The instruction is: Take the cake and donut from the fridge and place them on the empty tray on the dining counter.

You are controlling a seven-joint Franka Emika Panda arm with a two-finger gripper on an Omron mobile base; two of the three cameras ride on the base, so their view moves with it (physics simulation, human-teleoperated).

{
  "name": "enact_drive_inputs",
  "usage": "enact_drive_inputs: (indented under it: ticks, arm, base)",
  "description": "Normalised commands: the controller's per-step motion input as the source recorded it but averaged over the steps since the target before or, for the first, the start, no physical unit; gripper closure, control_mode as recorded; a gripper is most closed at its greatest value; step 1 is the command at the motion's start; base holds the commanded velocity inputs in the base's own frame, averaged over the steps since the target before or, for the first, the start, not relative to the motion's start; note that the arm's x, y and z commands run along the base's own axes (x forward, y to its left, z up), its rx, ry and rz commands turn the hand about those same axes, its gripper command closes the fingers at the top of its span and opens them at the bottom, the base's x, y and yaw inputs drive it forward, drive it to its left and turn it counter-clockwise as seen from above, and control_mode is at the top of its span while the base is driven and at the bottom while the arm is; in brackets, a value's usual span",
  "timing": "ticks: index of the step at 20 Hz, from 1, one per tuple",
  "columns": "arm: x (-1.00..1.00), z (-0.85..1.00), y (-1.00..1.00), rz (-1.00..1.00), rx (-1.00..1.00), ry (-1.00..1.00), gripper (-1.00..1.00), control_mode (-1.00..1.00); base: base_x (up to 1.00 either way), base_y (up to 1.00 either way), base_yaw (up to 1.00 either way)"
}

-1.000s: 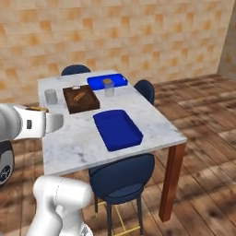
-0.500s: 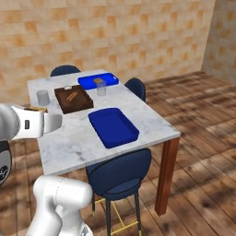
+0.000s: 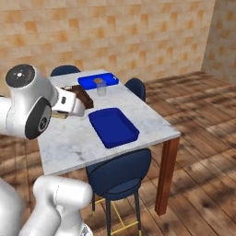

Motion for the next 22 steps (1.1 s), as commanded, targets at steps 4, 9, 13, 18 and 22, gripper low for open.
enact_drive_inputs:
  ticks: [4, 9, 13, 18, 22]
  arm:
    - [0.96, -0.48, 0.00, 0.00, 0.00, 0.11, 1.00, -1.00]
    - [0.78, -0.61, 0.00, 0.00, 0.00, 0.00, 1.00, -1.00]
    - [0.79, -0.50, 0.00, 0.00, -0.02, 0.00, 1.00, -1.00]
    - [0.94, -0.49, -0.01, 0.00, 0.00, 0.03, 1.00, -1.00]
    - [0.59, -0.52, -0.01, 0.01, -0.03, 0.00, 1.00, -1.00]
  base:
    - [0.00, 0.00, 0.00]
    - [0.00, 0.00, 0.00]
    - [0.00, 0.00, 0.00]
    - [0.00, 0.00, 0.00]
    - [0.00, 0.00, 0.00]
